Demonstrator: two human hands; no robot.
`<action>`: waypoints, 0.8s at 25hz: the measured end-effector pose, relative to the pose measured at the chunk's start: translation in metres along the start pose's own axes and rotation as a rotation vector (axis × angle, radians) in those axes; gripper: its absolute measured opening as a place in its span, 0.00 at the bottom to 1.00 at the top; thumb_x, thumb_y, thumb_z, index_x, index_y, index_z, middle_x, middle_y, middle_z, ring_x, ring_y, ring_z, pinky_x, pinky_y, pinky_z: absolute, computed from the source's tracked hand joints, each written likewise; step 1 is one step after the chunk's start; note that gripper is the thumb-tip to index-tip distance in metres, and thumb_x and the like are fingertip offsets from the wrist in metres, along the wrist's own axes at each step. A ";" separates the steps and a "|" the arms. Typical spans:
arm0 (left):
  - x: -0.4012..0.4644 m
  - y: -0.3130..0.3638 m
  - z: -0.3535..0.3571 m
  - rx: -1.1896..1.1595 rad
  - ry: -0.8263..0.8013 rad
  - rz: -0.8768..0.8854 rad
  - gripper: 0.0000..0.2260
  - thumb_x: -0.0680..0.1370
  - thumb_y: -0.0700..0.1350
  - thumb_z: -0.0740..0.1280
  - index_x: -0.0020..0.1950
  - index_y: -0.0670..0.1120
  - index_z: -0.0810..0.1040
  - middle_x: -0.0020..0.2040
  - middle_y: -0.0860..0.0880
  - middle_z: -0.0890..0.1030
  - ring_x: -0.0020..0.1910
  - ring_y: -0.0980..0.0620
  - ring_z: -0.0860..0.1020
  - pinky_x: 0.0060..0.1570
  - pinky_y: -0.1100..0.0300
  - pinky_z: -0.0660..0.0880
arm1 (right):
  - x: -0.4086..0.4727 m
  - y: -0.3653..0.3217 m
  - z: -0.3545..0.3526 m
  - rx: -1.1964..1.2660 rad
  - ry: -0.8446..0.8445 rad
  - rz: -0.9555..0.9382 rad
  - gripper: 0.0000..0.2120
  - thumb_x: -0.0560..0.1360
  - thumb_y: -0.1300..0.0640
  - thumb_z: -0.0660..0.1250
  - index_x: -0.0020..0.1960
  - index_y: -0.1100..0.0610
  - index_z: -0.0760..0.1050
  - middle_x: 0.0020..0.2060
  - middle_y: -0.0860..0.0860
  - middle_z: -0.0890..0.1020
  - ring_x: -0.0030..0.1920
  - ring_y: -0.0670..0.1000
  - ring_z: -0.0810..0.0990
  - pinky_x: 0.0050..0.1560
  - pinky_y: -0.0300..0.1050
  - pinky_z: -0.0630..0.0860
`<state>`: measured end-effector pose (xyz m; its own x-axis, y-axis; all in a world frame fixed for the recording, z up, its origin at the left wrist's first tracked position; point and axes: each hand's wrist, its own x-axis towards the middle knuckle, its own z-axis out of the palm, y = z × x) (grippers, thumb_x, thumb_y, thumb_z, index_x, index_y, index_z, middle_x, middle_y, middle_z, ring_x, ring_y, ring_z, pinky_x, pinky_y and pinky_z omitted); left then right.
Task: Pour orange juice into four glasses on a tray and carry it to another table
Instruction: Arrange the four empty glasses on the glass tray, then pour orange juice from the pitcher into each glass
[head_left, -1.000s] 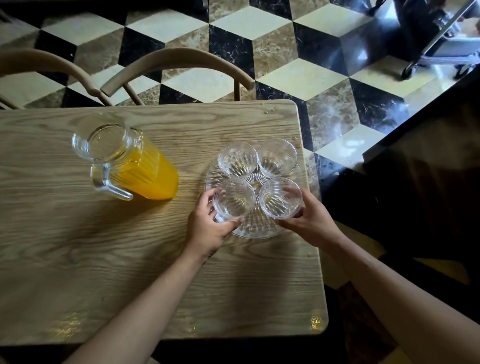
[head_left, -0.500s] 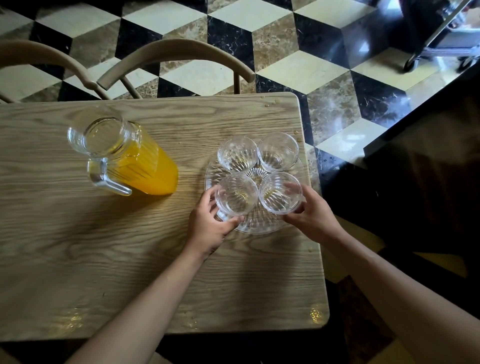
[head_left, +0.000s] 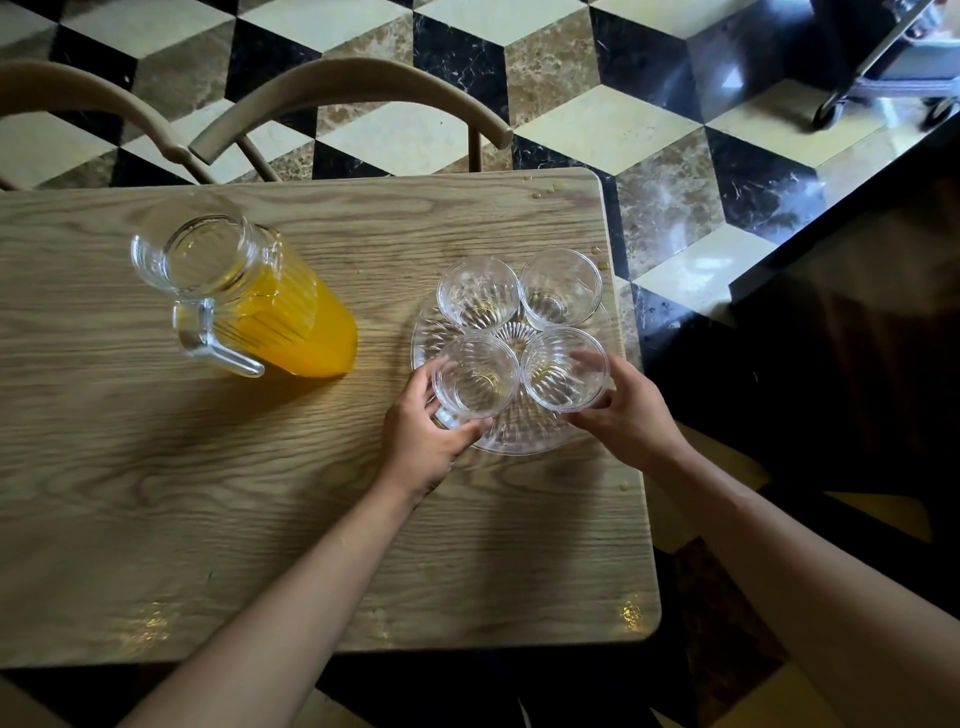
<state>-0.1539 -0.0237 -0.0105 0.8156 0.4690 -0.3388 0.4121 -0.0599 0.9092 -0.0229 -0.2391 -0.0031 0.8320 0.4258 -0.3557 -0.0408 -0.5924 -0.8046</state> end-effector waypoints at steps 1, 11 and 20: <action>0.000 -0.001 0.000 0.001 0.004 0.005 0.35 0.68 0.36 0.83 0.66 0.59 0.71 0.69 0.51 0.78 0.72 0.53 0.74 0.71 0.63 0.69 | 0.000 0.000 0.000 -0.005 0.005 0.000 0.34 0.67 0.68 0.79 0.69 0.52 0.75 0.60 0.50 0.80 0.34 0.48 0.79 0.39 0.43 0.80; -0.011 0.003 -0.010 0.001 0.053 -0.023 0.39 0.69 0.33 0.82 0.76 0.44 0.70 0.70 0.48 0.76 0.71 0.50 0.75 0.74 0.57 0.71 | -0.013 -0.002 -0.004 0.009 0.008 0.053 0.31 0.69 0.62 0.79 0.69 0.52 0.73 0.52 0.49 0.81 0.31 0.42 0.81 0.31 0.30 0.73; -0.067 0.018 -0.036 -0.008 0.197 -0.038 0.35 0.70 0.33 0.80 0.75 0.41 0.70 0.68 0.41 0.77 0.69 0.44 0.77 0.71 0.46 0.75 | -0.058 -0.007 -0.015 0.050 -0.037 0.112 0.30 0.72 0.43 0.76 0.68 0.57 0.74 0.58 0.50 0.82 0.49 0.51 0.85 0.50 0.51 0.83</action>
<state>-0.2159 -0.0251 0.0374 0.7043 0.6340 -0.3193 0.4371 -0.0329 0.8988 -0.0629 -0.2700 0.0297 0.7997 0.3847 -0.4609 -0.1603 -0.6030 -0.7815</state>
